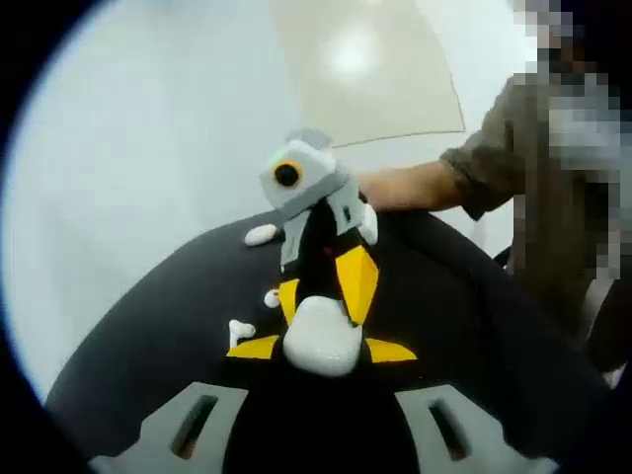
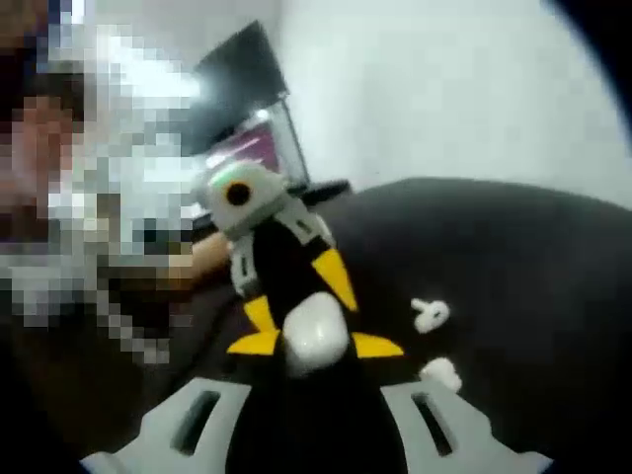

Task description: Pick up three earphones and place each one into its charging case using tactile feedback, ensure that each earphone is properly inserted and securely positioned inside the case.

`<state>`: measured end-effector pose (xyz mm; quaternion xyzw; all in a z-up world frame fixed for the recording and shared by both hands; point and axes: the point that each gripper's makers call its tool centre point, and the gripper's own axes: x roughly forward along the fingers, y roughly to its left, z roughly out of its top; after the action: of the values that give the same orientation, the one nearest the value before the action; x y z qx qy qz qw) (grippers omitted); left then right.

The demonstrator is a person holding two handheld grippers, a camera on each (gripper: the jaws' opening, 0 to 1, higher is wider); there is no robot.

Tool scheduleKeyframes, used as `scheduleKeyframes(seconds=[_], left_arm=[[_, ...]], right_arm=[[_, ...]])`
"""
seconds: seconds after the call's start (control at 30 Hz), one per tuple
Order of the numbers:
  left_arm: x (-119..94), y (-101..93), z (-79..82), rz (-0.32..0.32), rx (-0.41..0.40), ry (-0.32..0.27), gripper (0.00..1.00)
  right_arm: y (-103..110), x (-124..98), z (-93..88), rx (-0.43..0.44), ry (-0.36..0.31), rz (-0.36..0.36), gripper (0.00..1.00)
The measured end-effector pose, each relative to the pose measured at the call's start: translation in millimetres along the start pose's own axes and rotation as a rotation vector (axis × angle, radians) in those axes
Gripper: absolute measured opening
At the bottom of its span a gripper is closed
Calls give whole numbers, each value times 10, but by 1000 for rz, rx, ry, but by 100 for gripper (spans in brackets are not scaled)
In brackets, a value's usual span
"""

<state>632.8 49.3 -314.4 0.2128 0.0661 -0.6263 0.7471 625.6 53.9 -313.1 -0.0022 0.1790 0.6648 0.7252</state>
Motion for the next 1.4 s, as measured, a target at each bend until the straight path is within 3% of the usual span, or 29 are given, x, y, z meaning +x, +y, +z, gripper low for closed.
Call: scheduleKeyframes(seconds=[0.03, 0.27, 0.33, 0.43, 0.53, 0.6, 0.77, 0.87, 0.93, 1.1, 1.23, 1.4], left_arm=[[-7, -4, -2, -2, -12, -10, 29], [-62, -97, 45, -34, -25, -28, 26], [-79, -137, 75, -50, -31, -32, 23], [-116, -166, 118, -59, -65, -47, 19], [-131, -200, 144, -73, -89, -56, 16], [-131, -219, 146, -74, -87, -53, 16], [-134, -214, 149, -65, -82, -48, 16], [-121, -233, 259, -85, -167, -102, 17], [-105, -190, 243, -63, -171, -90, 14], [-83, -199, 230, -97, -250, -72, 13], [-95, -241, 255, -155, -352, -80, 13], [-87, -255, 263, -174, -427, -80, 13]], right_arm=[[5, -26, -21, -5, 11, -3, 27], [150, -23, 43, -462, 13, -24, 25], [165, -23, 52, -538, 24, -31, 24], [192, -32, 74, -500, 5, -17, 22], [185, -17, -51, -300, 37, 25, 22], [127, 3, -138, -251, 81, 15, 22], [179, 16, -106, -299, 71, 23, 18], [165, 3, -104, -298, 74, 24, 17], [168, -5, -109, -304, 77, 25, 17], [174, -31, -108, -346, 74, 21, 17], [200, -35, -109, -459, 73, 18, 17], [200, -36, -108, -489, 71, 18, 17]])
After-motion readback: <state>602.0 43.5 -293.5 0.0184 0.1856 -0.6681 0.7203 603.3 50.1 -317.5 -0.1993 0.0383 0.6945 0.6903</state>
